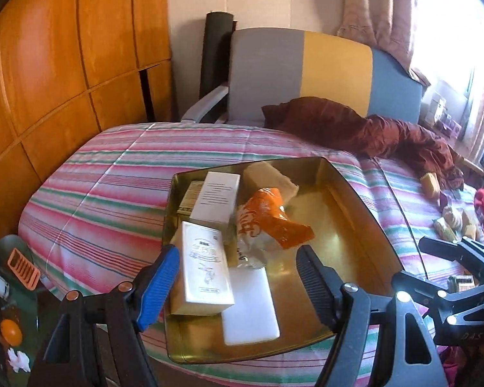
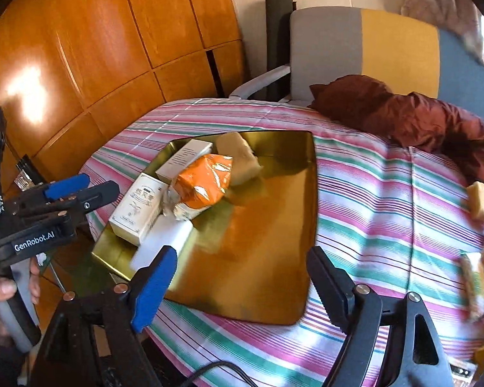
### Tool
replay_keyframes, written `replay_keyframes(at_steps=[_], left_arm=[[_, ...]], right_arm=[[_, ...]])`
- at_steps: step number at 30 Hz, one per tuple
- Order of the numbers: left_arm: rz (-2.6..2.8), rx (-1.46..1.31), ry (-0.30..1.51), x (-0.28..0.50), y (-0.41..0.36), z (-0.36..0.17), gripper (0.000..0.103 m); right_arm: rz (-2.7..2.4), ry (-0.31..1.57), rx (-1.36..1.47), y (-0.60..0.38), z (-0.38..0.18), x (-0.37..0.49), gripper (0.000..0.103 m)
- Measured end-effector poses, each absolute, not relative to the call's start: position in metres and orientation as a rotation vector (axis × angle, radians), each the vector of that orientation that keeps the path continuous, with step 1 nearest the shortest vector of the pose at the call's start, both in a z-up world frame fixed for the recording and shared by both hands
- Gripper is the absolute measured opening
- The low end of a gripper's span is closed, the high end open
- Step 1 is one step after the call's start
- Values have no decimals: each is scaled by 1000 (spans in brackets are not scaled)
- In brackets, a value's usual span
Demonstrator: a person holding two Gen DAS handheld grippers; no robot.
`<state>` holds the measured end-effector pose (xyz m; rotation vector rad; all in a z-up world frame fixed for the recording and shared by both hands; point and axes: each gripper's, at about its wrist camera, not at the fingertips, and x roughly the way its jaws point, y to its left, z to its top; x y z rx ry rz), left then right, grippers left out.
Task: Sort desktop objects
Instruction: 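Move both grippers back over the remaining items on the bed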
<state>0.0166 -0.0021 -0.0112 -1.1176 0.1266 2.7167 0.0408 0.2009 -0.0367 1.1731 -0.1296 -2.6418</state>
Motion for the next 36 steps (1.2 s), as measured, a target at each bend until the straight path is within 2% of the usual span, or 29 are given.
replay_keyframes(at_steps=[7, 26, 36], left_arm=[[2678, -1094, 192, 22, 19, -9, 76], [2439, -1017, 256, 26, 89, -8, 76], [2221, -978, 374, 38, 163, -20, 76]], right_arm=[[-2709, -154, 1197, 227, -41, 57, 85], [-2890, -424, 1428, 344, -63, 119, 86], [-3009, -828, 1530, 439, -55, 178, 86]])
